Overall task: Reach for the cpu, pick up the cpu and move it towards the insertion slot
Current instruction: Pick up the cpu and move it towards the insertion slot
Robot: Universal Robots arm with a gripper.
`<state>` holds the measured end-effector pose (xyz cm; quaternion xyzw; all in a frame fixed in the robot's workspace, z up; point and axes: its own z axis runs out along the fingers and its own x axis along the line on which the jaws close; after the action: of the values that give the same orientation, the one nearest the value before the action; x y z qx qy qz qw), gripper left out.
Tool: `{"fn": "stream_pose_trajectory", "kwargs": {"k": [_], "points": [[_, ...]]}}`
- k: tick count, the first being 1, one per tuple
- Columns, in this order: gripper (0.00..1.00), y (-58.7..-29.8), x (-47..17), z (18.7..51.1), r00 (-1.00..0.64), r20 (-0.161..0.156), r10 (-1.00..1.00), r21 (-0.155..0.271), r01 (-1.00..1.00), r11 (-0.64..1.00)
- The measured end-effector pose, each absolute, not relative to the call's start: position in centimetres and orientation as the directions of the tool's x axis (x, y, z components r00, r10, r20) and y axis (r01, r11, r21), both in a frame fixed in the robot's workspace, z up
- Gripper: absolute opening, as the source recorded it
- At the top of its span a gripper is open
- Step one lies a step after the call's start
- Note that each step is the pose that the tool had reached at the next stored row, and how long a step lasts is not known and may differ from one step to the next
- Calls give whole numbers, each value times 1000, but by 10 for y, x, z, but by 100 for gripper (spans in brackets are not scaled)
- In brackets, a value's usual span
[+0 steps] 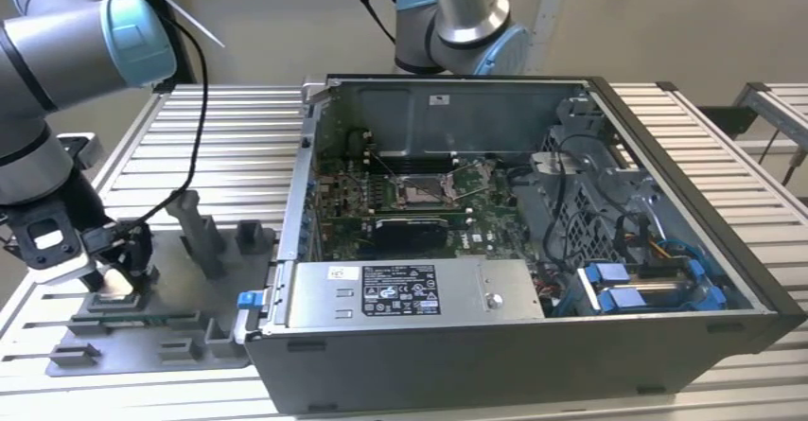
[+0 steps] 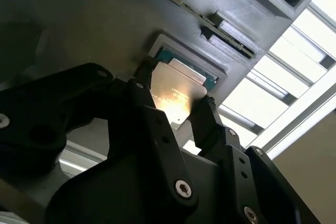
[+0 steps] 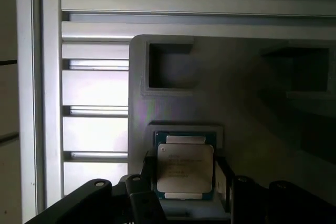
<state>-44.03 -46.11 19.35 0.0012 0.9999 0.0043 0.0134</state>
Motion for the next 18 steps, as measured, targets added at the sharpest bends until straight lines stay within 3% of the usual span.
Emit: {"fn": "stream_pose_trajectory", "kwargs": {"k": [18], "points": [[0,-461,-440,216,-1000,-26,3,8,2,1000]]}}
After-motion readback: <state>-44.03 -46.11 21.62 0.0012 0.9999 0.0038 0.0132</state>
